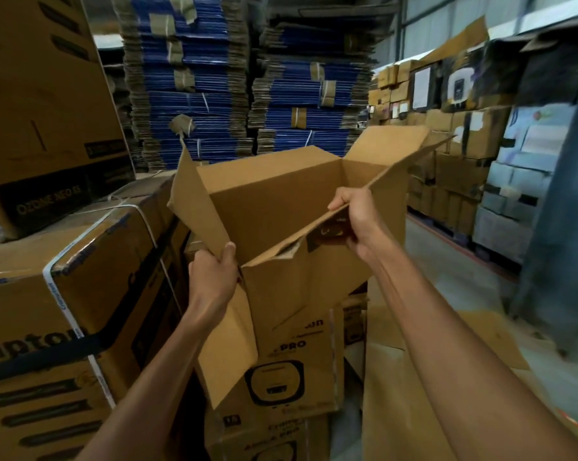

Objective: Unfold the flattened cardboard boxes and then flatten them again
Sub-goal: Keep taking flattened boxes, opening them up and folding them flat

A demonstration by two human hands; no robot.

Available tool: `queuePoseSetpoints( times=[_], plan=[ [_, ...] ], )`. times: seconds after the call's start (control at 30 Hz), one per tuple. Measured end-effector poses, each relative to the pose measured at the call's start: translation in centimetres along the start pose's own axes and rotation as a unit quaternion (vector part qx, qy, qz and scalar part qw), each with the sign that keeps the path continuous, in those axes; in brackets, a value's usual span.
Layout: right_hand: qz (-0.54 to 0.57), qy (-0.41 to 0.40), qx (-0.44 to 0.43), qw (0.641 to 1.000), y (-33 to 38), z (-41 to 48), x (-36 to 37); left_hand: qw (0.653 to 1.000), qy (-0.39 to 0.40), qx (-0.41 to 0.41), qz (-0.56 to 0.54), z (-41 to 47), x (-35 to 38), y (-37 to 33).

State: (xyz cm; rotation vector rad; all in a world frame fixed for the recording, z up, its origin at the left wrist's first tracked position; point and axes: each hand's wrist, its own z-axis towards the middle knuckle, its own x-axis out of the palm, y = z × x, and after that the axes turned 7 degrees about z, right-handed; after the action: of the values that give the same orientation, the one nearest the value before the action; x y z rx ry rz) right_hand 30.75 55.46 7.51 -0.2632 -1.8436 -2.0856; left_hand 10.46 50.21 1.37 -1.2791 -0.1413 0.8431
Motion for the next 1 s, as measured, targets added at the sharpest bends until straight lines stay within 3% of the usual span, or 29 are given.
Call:
queuePoseSetpoints(
  times=[0.17,0.4,0.53,0.63,0.8,0.9,1.0],
  plan=[
    [-0.045,0.060,0.078,0.994,0.7,-1.1,-1.8,0.996,0.000,0.049,0.078,-3.1,0.6,0.4],
    [0.007,0.082,0.103,0.991,-1.2,-1.4,-3.1,0.994,-0.010,0.031,0.105,-5.1,-0.7,0.8],
    [0.045,0.064,0.137,0.987,-3.1,-2.9,-2.2,0.997,-0.053,-0.024,0.055,-6.2,-0.2,2.7],
    [0.125,0.065,0.106,0.984,-4.6,-3.3,-2.3,0.995,-0.100,-0.031,0.007,-6.3,-0.8,3.0],
    [0.168,0.074,0.050,0.982,-4.0,-2.0,-2.8,0.986,-0.145,0.068,-0.046,-5.7,-2.1,1.3],
    [0.137,0.048,0.044,0.988,-2.9,-1.5,-2.1,0.987,-0.114,0.106,-0.026,-5.4,-1.2,1.8],
    [0.015,0.041,0.048,0.998,-0.6,-0.8,-0.9,0.993,-0.052,0.106,0.022,-5.4,-0.6,1.9]
  ],
)
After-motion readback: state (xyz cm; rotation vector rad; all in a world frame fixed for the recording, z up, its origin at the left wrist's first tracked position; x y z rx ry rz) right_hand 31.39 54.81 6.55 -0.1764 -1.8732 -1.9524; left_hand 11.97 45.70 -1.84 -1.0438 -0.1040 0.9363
